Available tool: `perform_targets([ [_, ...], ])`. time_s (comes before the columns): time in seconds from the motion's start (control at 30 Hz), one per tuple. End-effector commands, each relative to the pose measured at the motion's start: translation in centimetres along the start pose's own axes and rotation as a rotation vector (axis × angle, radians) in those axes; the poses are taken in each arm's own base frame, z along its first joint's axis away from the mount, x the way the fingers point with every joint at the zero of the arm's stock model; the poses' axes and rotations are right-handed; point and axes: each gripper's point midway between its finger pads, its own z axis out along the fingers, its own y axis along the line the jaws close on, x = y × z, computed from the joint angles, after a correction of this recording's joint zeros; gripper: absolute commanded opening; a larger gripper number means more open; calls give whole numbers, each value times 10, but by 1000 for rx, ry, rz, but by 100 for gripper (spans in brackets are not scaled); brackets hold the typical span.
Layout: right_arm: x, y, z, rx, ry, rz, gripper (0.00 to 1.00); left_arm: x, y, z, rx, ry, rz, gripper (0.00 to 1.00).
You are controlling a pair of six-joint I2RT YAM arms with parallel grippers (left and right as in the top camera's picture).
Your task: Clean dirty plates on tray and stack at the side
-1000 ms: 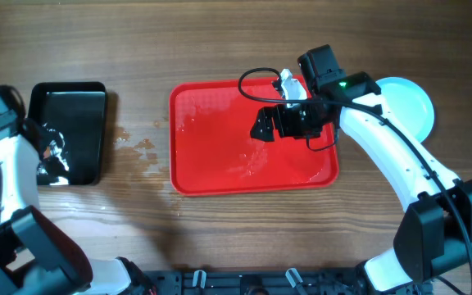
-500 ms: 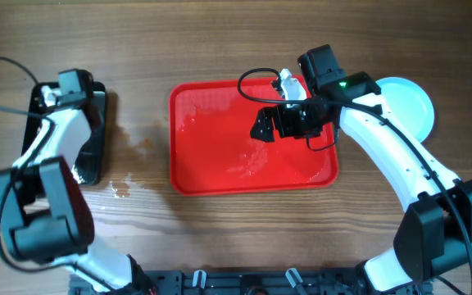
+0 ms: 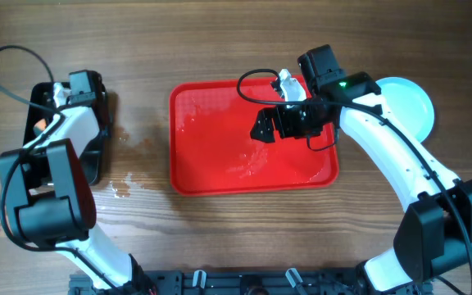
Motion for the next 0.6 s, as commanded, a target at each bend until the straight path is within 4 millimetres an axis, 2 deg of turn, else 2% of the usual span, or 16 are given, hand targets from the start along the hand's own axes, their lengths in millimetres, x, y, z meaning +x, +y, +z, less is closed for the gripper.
perform_targets([
  [0.0, 1, 1, -2, 6, -4, -26, 99, -9, -13, -7, 21, -33, 100, 4],
  [0.23, 1, 1, -2, 6, -4, -26, 99, 0, -25, 1, 18, -3, 161, 7],
  [0.27, 1, 1, -2, 6, -4, -26, 99, 0, -25, 2, 8, -3, 160, 10],
  [0.3, 1, 1, -2, 6, -4, -27, 99, -2, -21, 3, -15, -11, 148, 19],
  [0.33, 1, 1, -2, 6, -4, -27, 99, -5, -18, 2, -34, -18, 137, 36],
  [0.43, 1, 1, -2, 6, -4, -26, 99, -10, -14, 2, -63, -35, 113, 38],
  [0.47, 1, 1, -2, 6, -4, -26, 100, -11, -14, 1, -63, -38, 112, 42],
  [0.5, 1, 1, -2, 6, -4, -26, 100, -11, -15, 0, -62, -41, 111, 53],
  [0.53, 1, 1, -2, 6, -4, -25, 100, -13, -16, -1, -60, -46, 108, 58],
  [0.57, 1, 1, -2, 6, -4, -26, 99, -14, -17, -2, -58, -52, 104, 55],
])
